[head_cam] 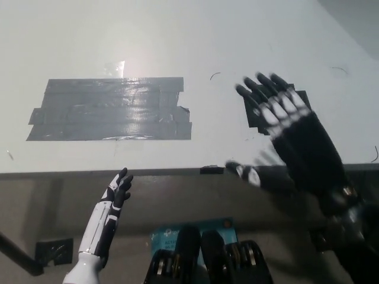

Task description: A stack of plates is kept in the middle of the desk close to the robot and the robot grabs the stack with its right hand, picks it up and hands it to a person.

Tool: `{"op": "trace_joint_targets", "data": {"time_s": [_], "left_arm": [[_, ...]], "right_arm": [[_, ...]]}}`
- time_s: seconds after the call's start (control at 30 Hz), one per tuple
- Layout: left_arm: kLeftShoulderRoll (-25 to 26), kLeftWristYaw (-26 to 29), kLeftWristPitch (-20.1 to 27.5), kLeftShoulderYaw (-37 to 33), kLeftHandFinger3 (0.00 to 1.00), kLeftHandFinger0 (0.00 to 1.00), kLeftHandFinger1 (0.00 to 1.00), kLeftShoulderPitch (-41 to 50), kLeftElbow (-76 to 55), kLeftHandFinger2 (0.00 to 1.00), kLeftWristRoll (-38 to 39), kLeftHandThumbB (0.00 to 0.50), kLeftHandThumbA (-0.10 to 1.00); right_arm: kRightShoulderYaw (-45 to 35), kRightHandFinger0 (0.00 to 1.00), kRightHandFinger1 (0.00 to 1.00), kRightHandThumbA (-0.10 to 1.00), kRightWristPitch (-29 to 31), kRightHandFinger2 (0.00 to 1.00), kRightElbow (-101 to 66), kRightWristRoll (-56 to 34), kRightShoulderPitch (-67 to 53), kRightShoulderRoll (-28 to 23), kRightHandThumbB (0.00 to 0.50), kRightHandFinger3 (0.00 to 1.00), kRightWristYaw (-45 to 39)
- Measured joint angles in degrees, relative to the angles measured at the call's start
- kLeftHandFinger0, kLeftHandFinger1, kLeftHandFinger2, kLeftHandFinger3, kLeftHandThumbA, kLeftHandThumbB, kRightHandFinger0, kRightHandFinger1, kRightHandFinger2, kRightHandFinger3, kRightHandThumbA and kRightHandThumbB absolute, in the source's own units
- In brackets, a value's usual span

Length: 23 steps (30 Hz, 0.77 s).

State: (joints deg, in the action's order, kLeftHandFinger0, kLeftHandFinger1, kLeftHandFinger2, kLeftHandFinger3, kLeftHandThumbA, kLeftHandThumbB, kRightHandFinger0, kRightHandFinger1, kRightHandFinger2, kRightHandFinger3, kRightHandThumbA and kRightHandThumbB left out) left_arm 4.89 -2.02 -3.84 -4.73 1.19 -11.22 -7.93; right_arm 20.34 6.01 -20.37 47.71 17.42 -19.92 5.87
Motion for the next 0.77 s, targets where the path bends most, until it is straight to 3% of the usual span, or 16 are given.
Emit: {"op": "trace_joint_targets", "data": {"time_s": [0.03, 0.23, 0.5, 0.77], "left_arm": [[0.0, 0.0, 0.0, 0.0, 1.00, 1.00, 1.00, 0.0, 0.0, 1.00, 0.0, 0.000, 1.00], [0.0, 0.0, 0.0, 0.0, 1.00, 1.00, 1.00, 0.7, 0.0, 1.00, 0.0, 0.000, 1.00], [0.0, 0.0, 0.1, 0.0, 1.00, 1.00, 1.00, 0.8, 0.0, 1.00, 0.0, 0.000, 1.00], [0.0, 0.0, 0.2, 0.1, 1.00, 1.00, 1.00, 0.5, 0.0, 1.00, 0.0, 0.000, 1.00]], "right_arm": [[-0.4, 1.00, 1.00, 0.91, -0.1, 1.00, -1.3, -0.6, -1.4, 0.0, 0.304, 1.00, -0.1], [-3.4, 1.00, 1.00, 0.94, -0.2, 1.00, -6.3, -7.8, -13.6, 2.2, 0.216, 1.00, -0.1], [-5.6, 1.00, 1.00, 0.92, -0.2, 1.00, 4.0, -16.5, -18.0, 7.8, 0.220, 1.00, -0.7], [-7.5, 1.00, 1.00, 0.88, -0.5, 1.00, 12.0, -23.9, -16.8, 9.9, 0.215, 1.00, -3.5]]}}
